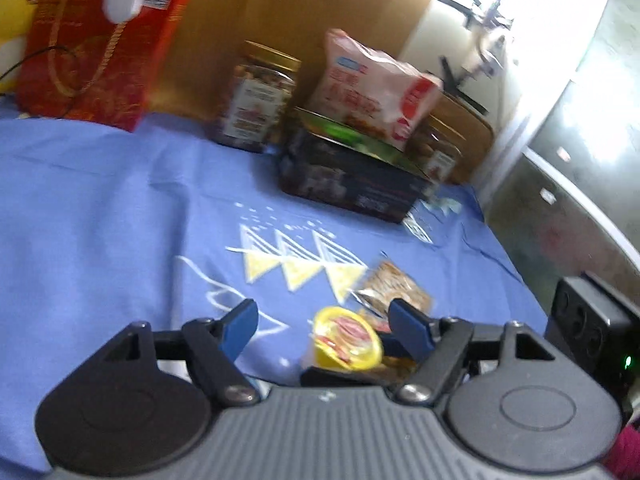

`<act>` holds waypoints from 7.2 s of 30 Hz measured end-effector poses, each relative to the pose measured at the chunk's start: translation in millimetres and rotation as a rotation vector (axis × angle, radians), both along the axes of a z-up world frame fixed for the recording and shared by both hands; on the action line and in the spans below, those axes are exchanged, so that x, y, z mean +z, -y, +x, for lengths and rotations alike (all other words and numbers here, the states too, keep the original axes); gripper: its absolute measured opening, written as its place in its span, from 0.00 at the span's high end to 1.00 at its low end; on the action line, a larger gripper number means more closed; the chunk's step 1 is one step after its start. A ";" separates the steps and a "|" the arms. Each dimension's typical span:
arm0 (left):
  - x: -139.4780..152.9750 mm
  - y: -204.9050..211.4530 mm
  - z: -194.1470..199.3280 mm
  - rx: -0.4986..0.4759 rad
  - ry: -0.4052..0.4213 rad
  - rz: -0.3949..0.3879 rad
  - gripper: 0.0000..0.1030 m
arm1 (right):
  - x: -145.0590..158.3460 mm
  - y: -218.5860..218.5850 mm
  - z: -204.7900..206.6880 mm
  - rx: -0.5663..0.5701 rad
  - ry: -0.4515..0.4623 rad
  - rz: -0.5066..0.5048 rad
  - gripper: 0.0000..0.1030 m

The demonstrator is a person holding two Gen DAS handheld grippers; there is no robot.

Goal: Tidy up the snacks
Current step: 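Carry the jelly cup into the tin box and open the right tool, then grasp the peanut packet with the right tool while the left tool closes on it, then lower the peanut packet into the tin box and open both tools, then grasp the seed packet with the left tool while the right tool closes on it, then carry the seed packet into the tin box and open both tools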

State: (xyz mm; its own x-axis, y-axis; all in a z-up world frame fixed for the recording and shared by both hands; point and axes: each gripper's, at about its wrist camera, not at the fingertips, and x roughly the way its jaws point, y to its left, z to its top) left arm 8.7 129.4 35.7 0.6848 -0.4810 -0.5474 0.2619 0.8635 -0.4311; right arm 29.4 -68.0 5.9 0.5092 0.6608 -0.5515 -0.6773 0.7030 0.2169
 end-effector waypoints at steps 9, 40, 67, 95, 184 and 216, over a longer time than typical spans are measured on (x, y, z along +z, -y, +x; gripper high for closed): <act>-15.4 29.8 0.6 -0.073 -0.038 0.075 0.57 | 0.5 3.8 -15.1 -0.011 0.054 -0.014 0.63; 35.5 106.6 251.7 -0.050 0.046 -0.013 0.40 | 35.0 104.3 179.5 -0.413 0.264 0.020 0.48; -49.7 47.0 24.8 -0.173 -0.188 -0.154 0.54 | -26.9 126.7 -22.8 -0.252 -0.331 0.392 0.46; 82.4 94.0 171.6 -0.131 0.074 0.039 0.70 | 81.0 115.0 111.8 -0.274 0.129 0.197 0.74; -56.3 -7.9 102.2 -0.192 -0.285 -0.707 0.90 | -44.8 174.2 62.5 -0.347 -0.457 0.685 0.40; 30.5 118.4 241.3 -0.076 0.030 0.150 0.70 | 38.8 149.9 197.6 -0.530 0.193 0.174 0.54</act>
State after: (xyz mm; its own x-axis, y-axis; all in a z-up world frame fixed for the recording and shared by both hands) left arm 250.0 11.0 66.2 0.6667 -0.4463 -0.5969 0.3395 0.8948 -0.2899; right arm 227.0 -218.0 44.7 0.8751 0.3612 -0.3219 -0.2820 0.9214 0.2674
